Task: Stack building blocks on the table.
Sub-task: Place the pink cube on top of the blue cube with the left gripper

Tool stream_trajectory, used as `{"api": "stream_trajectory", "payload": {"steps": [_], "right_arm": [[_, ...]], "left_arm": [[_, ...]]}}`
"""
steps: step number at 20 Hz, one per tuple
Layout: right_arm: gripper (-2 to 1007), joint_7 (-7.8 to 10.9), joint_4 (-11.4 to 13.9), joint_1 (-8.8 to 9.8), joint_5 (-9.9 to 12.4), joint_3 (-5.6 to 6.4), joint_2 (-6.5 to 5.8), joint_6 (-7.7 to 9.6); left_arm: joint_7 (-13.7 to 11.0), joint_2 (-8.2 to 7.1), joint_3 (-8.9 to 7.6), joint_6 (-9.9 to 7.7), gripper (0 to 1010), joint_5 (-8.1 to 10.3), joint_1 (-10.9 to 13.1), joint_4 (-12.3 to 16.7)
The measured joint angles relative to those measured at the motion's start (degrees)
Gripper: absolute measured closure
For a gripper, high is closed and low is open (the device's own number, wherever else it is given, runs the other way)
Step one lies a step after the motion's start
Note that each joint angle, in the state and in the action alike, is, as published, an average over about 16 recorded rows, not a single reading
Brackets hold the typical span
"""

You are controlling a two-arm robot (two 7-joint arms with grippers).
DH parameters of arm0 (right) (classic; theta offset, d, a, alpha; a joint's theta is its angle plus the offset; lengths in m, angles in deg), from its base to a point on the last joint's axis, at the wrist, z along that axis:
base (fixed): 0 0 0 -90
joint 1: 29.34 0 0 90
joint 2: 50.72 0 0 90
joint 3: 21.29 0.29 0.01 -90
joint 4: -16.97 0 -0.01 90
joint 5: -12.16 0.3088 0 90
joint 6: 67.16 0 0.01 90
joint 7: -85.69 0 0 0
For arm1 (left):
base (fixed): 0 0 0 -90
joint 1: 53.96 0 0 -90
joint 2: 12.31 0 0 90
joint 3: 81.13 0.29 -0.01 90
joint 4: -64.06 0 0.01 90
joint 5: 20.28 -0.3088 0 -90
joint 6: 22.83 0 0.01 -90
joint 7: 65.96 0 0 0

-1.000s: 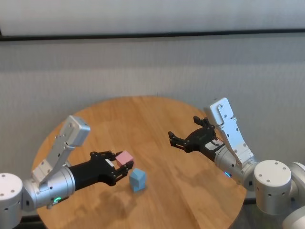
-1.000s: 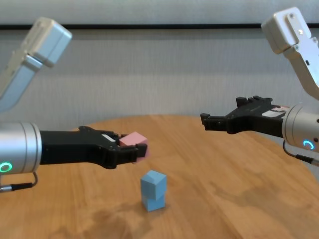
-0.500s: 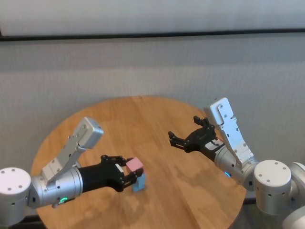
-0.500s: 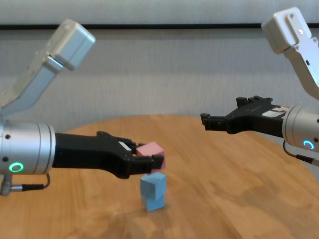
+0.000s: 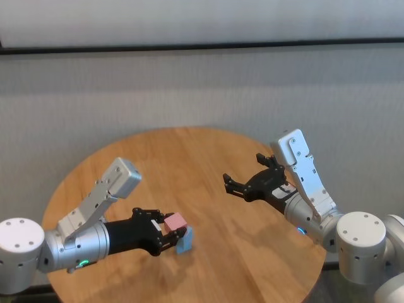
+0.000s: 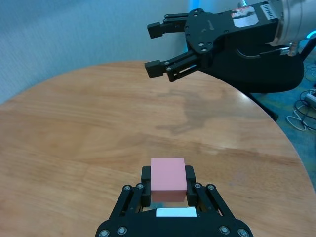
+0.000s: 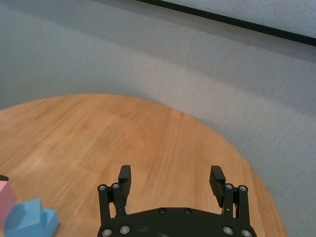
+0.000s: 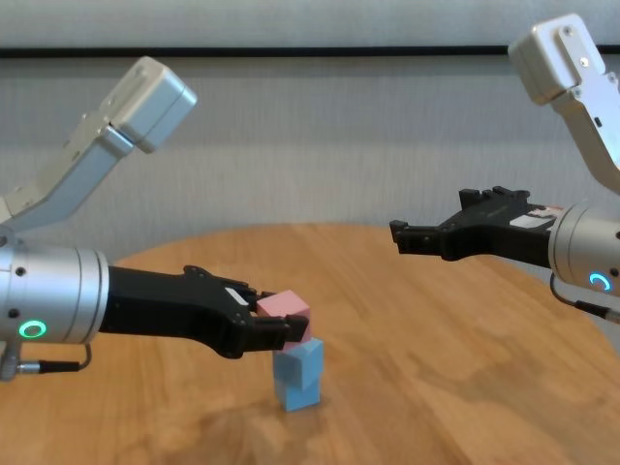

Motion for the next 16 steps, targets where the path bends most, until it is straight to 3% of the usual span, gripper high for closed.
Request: {"api": "stream_trajectory", "payload": {"steps": [16], "right_arm": [[4, 0.00, 0.0, 0.00, 0.0, 0.00, 0.00, 0.00]], "left_arm": [[0.3, 0.85, 3.75, 1.71, 616, -0.77, -4.2, -4.8]]}}
